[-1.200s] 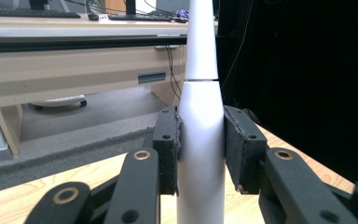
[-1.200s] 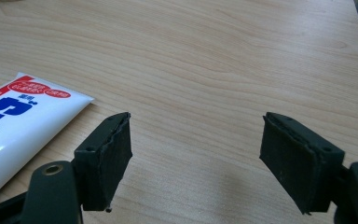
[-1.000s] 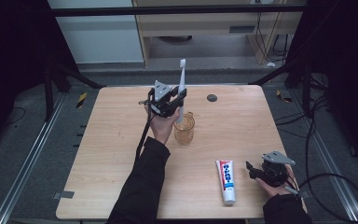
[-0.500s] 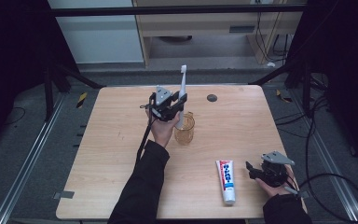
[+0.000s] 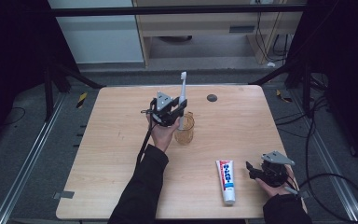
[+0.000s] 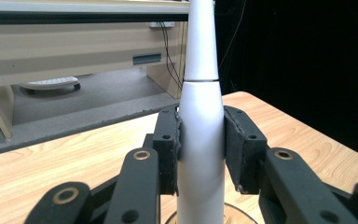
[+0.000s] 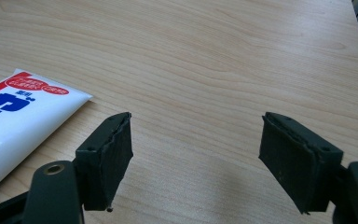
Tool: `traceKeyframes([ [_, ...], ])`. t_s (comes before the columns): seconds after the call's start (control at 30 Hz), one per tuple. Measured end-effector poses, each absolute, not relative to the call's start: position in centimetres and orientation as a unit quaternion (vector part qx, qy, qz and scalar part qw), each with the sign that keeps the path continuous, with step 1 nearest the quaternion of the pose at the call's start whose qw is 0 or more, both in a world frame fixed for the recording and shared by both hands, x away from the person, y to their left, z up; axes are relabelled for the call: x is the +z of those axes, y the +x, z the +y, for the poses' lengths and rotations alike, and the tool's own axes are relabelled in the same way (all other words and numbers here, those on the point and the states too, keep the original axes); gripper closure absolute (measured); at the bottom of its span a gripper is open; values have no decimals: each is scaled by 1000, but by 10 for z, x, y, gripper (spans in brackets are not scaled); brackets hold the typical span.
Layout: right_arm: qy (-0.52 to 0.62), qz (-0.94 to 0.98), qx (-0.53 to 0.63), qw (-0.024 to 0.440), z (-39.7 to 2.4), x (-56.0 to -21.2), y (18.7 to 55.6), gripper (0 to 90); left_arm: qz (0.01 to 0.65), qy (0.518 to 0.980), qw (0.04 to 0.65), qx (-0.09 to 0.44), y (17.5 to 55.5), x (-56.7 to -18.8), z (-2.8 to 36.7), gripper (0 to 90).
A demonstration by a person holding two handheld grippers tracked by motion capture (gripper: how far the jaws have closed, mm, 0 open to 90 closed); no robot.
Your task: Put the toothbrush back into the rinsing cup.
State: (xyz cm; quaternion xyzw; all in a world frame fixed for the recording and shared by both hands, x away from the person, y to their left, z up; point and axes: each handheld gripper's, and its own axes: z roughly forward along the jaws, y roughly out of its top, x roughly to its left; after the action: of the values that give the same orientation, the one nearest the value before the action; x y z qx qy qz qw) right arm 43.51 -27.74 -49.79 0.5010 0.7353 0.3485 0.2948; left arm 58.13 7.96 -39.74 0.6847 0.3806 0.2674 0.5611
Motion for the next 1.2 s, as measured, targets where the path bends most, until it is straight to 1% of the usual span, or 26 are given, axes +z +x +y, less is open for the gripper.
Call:
traceKeyframes([
  [0.93,502,737,346,293,-277,-499,435,252,380,709,540,247,573,-431,86,668],
  [1.2,502,737,344,294,-277,-499,435,252,375,715,535,249,568,-438,89,668],
])
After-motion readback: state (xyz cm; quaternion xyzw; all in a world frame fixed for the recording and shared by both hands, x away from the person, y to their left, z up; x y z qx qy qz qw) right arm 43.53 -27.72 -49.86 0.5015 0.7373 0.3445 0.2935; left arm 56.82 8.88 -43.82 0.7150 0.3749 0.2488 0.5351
